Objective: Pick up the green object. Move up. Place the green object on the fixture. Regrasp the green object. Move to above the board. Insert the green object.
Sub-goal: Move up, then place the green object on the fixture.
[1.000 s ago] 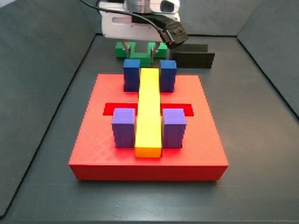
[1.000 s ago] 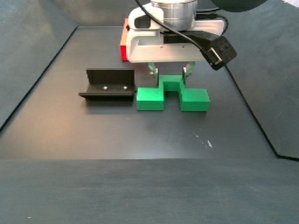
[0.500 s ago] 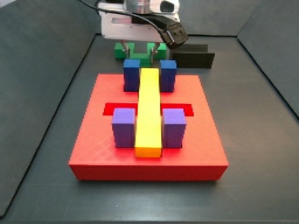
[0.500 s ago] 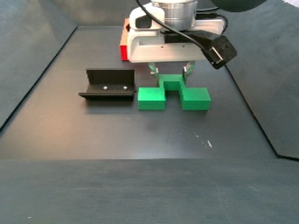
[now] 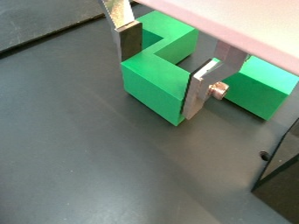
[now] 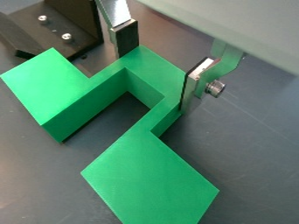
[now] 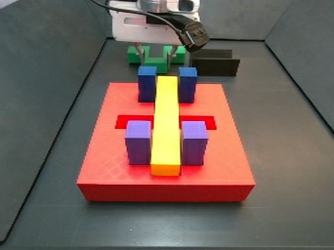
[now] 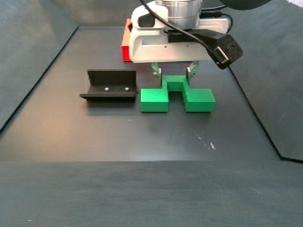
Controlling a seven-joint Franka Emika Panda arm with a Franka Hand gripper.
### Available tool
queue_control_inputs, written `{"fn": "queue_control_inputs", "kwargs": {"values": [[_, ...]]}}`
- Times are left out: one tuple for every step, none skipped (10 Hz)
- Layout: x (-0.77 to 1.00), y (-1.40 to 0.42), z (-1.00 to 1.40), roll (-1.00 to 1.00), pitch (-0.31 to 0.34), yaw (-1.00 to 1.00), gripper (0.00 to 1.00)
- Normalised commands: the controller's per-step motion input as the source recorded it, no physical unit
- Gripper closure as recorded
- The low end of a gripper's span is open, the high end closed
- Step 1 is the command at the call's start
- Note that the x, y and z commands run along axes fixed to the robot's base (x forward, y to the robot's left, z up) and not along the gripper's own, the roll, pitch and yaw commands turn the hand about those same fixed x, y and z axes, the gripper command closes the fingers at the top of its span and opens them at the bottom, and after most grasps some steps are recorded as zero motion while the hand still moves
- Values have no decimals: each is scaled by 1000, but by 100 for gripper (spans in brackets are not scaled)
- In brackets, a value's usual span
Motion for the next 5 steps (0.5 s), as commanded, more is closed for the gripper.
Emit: {"fn": "queue_control_inputs", "kwargs": {"values": [[0, 0, 833, 0, 0, 0, 100], [-64, -54, 786, -9, 32, 43, 100], [-79, -40, 510, -49, 32, 35, 100], [-27, -12, 239, -79, 12, 20, 100], [-103, -51, -194, 46, 0, 0, 100]]}}
